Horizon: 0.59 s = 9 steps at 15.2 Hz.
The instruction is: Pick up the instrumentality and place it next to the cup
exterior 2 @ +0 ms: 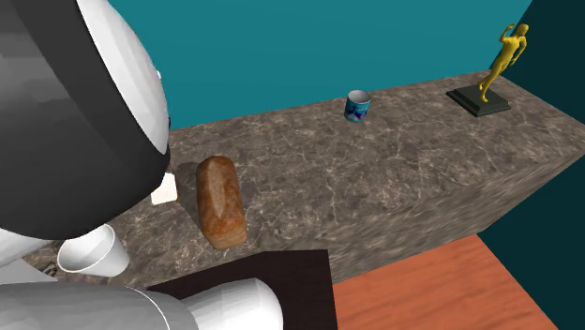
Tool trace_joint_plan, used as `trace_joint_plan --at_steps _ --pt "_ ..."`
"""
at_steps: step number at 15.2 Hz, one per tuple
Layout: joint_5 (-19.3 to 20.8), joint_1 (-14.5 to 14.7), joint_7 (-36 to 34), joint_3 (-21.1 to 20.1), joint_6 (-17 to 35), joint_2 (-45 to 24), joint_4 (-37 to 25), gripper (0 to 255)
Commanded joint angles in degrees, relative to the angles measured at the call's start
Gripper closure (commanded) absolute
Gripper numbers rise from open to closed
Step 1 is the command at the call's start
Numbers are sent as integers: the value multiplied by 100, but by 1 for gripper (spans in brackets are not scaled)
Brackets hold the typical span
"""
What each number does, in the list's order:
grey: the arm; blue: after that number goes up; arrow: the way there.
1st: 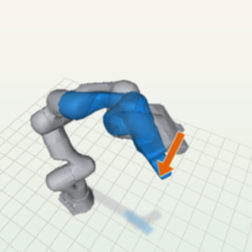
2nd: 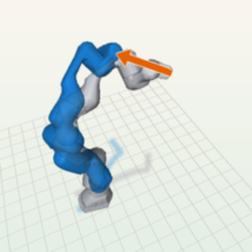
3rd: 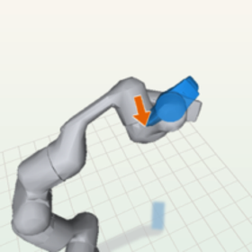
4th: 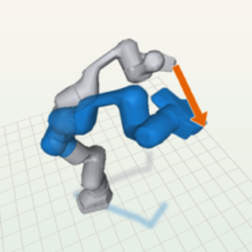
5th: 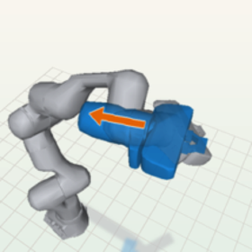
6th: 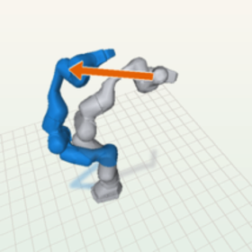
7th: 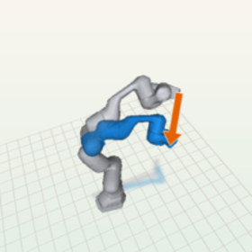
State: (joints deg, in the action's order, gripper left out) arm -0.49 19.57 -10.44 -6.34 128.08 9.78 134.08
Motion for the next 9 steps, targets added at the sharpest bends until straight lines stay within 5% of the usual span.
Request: trace_joint_plan --at_steps 1,9 --pt "4 131 -333 -192 6 -105 -98 255" --pt "190 598 -1552 -830 -127 -797 -895 255"
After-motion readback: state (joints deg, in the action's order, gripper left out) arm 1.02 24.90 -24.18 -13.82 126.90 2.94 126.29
